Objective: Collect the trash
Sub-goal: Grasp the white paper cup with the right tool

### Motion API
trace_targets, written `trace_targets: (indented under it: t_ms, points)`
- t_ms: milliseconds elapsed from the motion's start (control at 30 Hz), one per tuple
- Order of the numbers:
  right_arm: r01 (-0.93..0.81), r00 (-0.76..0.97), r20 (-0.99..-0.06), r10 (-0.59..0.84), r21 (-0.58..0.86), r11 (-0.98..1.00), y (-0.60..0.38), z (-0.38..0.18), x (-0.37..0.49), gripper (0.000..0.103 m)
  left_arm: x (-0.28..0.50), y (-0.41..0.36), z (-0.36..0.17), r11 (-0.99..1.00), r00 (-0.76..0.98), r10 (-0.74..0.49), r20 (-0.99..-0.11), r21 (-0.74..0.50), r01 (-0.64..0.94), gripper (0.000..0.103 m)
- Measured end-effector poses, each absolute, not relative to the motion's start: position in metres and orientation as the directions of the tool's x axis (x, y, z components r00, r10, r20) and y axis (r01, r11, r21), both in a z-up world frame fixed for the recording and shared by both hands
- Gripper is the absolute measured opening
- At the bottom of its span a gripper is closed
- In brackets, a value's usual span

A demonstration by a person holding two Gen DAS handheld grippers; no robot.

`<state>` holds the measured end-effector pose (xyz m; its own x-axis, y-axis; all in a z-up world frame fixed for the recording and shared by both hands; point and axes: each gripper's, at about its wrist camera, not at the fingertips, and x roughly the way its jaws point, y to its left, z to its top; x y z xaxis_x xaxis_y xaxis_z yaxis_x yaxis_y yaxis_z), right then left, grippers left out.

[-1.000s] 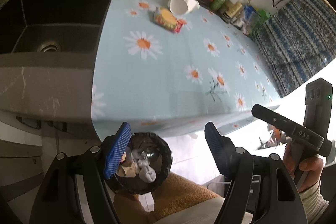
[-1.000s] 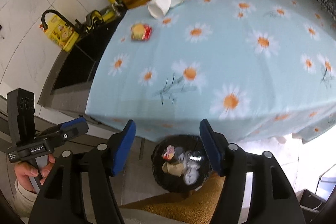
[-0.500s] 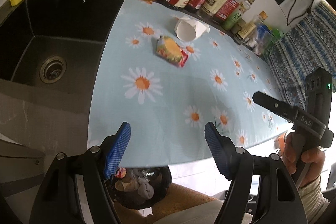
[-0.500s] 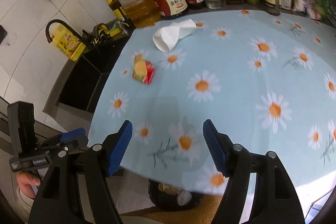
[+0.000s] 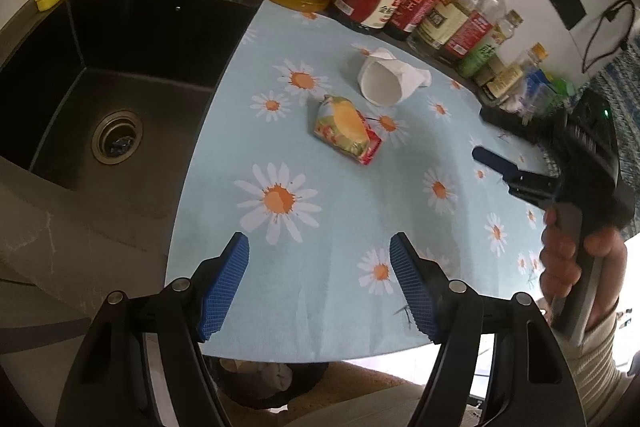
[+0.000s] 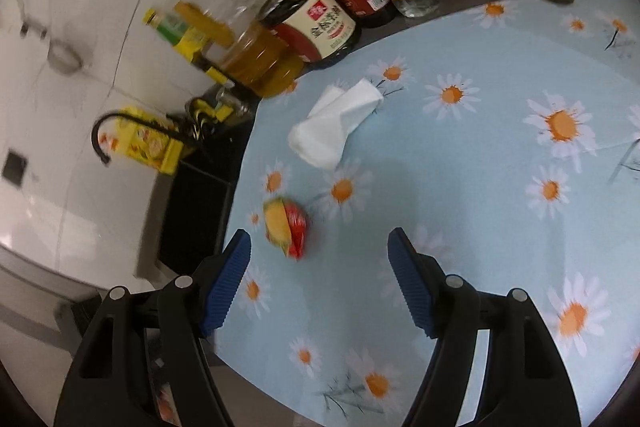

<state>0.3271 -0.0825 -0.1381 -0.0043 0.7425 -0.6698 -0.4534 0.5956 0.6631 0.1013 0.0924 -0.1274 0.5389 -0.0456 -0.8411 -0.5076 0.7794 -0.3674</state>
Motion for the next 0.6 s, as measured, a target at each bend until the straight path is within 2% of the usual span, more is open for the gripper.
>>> trace_targets:
  t_ms: [433,500,567,600]
  points:
    - [-0.124,-0.11,-0.56,0.821,0.827,0.548,-0.048,-0.183,0.416,0.07,0.122,0.098,-0.131,0.738,0.488,0.01,-0.873,-0.323,-0.593,0.071]
    - [-0.066,-0.123,-0.542,0.832,0.84,0.538,-0.04,-0.193,0.428,0.068,0.124,0.099,-0.132,0.725,0.482,0.014,-0.876,-0.323,-0.609,0.071]
    - [-0.008,-0.141,-0.528,0.837,0.846,0.532,-0.031,-0.203,0.438,0.06,0.127,0.1,-0.133,0.718,0.474,0.016,-0.88,-0.32,-0.618,0.071]
    - [0.007,-0.146,-0.529,0.836,0.845,0.535,-0.028,-0.207,0.442,0.059,0.127,0.099,-0.133,0.717,0.471,0.019,-0.882,-0.316,-0.622,0.071]
